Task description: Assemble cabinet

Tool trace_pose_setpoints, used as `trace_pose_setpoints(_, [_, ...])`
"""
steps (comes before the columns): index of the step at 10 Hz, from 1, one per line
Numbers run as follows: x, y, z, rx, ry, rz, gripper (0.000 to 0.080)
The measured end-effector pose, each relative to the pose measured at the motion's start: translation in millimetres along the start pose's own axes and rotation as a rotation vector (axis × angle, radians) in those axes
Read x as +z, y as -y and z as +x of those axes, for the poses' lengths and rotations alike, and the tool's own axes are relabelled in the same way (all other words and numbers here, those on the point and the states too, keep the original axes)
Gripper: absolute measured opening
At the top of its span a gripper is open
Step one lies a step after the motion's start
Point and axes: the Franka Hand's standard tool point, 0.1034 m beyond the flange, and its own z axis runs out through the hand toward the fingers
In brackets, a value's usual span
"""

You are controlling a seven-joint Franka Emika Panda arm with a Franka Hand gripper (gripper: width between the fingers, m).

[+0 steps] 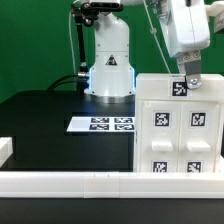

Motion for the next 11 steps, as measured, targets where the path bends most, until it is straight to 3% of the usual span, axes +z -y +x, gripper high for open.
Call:
trace_pose_setpoints(1, [-0.1, 0.0, -0.1, -0.010, 0.000, 0.000, 0.0646])
trace_pose_setpoints(2, [-6.0, 0.0, -0.9, -0.066, 0.007, -0.021, 0.0646])
trace_pose_setpoints(4, [-33.1, 8.1, -9.0, -0.215, 0.044, -0.050, 0.0649])
trace_pose_setpoints(8, [-29.3, 8.3, -11.7, -0.380, 0.047, -0.051, 0.0649])
trace_pose_setpoints(9, [-29.5, 5.5, -11.5, -0.499, 0.053, -0.073, 0.0649])
trace_pose_setpoints(10, [-33.0, 3.2, -13.5, -0.637, 0.075, -0.136, 0.0649])
trace_pose_setpoints(11, [-34.7, 7.5, -15.5, -0.804, 0.080, -0.161, 0.0649])
